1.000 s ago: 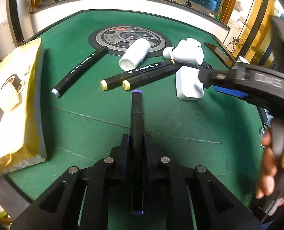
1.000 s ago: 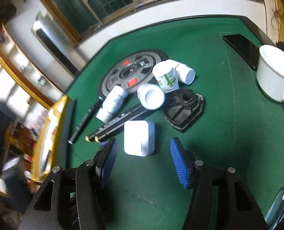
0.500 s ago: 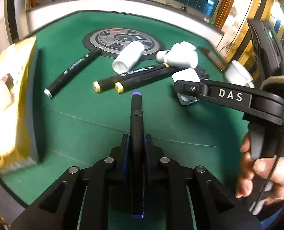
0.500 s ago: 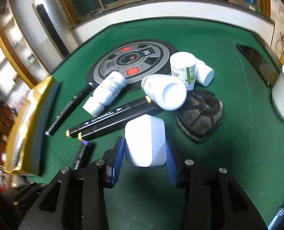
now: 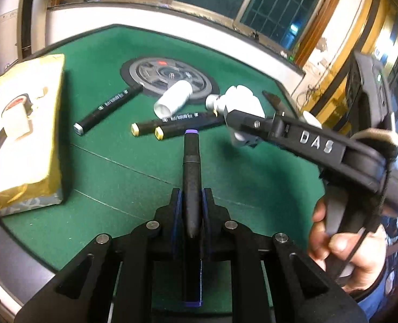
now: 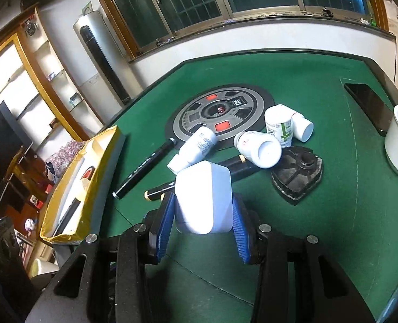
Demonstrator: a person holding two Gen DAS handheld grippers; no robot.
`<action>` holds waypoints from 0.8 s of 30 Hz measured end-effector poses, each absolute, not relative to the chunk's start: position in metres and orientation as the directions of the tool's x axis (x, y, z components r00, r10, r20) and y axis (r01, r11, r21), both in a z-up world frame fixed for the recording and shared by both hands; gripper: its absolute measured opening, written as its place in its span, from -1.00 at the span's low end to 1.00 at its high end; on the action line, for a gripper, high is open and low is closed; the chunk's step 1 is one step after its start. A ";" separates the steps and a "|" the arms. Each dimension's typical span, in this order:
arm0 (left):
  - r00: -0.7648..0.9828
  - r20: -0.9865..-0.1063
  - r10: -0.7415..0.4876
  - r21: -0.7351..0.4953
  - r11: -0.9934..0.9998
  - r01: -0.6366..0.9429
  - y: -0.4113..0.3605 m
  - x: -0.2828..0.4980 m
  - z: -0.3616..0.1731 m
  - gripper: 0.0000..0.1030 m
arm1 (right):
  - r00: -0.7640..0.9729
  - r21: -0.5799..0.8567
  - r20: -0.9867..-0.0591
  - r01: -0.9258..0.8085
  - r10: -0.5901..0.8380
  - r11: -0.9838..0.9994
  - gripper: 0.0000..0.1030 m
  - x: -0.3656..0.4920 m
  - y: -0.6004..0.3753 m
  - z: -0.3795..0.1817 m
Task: Organize rigid objects
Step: 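Carry the marker and white box over the tray with both grippers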
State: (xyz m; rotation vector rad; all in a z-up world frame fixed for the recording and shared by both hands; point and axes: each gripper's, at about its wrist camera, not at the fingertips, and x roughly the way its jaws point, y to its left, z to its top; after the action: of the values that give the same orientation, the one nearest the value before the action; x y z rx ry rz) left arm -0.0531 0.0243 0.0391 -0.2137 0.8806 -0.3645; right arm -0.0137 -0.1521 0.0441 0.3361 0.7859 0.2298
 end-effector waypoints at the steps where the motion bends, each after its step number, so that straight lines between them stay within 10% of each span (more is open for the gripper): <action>1: 0.587 -0.706 -0.396 -0.333 0.917 0.218 0.027 -0.054 0.042 -0.76 | 0.691 0.377 -0.646 -0.080 0.324 0.923 -0.29 -0.014 -0.150 0.045; 24: 0.711 -0.584 -0.393 -0.463 0.880 0.106 0.115 -0.067 0.078 -0.76 | 0.685 0.385 -0.603 -0.200 0.409 0.901 -0.28 -0.033 -0.107 0.055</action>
State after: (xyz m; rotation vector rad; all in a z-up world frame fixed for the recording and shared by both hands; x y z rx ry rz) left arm -0.0672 0.1152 0.0775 -0.4185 0.7330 -0.2856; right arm -0.0333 -0.1074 0.0548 0.3008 0.7426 0.3468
